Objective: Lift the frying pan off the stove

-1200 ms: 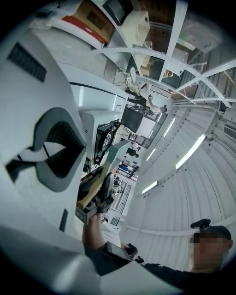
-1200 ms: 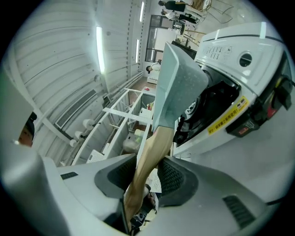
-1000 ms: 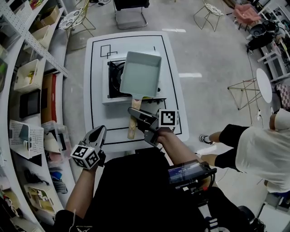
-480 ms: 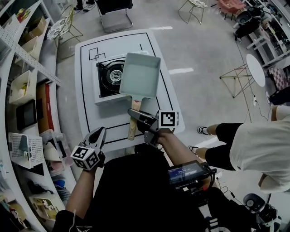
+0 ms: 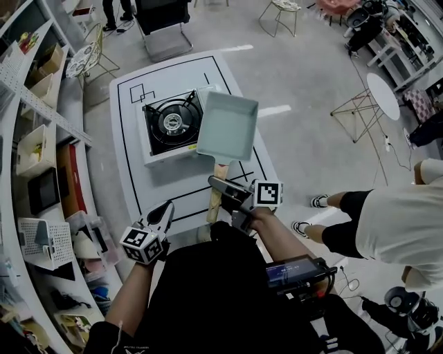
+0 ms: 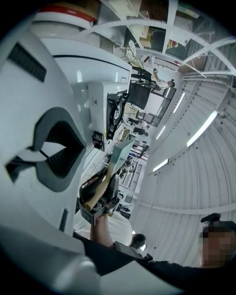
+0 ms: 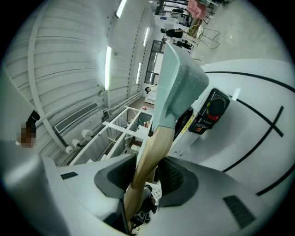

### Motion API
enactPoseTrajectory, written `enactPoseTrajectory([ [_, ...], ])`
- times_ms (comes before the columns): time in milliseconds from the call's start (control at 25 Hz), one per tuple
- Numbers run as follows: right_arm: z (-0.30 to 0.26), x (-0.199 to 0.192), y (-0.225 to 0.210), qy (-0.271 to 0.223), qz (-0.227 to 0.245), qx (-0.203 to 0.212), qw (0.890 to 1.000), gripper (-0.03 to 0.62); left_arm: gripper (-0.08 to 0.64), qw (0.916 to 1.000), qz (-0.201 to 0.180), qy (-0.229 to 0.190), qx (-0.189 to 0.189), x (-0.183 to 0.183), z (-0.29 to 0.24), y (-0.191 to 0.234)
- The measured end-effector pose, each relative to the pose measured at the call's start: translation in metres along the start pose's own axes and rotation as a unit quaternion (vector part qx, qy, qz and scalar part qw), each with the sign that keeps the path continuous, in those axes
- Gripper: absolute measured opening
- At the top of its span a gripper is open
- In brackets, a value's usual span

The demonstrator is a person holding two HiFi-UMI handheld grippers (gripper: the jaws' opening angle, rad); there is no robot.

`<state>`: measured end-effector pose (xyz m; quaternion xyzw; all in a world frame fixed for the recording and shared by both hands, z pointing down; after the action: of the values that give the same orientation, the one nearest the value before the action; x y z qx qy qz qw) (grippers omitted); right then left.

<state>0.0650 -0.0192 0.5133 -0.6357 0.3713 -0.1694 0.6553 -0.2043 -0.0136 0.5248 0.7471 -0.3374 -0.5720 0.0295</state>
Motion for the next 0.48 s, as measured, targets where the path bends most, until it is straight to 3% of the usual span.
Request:
enactPoseTrajectory([
  [480,0.058,-0.023,-0.002,-0.058,0.008,-0.02,0.998,0.164,0.009,0.9976,-0.021,0.014,-0.064,-0.009,-0.016,-0.024],
])
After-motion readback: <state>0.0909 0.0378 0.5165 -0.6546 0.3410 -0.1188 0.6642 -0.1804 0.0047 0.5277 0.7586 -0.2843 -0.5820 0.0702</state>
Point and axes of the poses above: the fingertips, and each gripper's own axes: z backward along the fingers, y to its left, x out of its top, the point moved 9 cm from there along z, backward along the fingers, and after that the axes turned 8 degrees about -x, right-handed, at the moved point
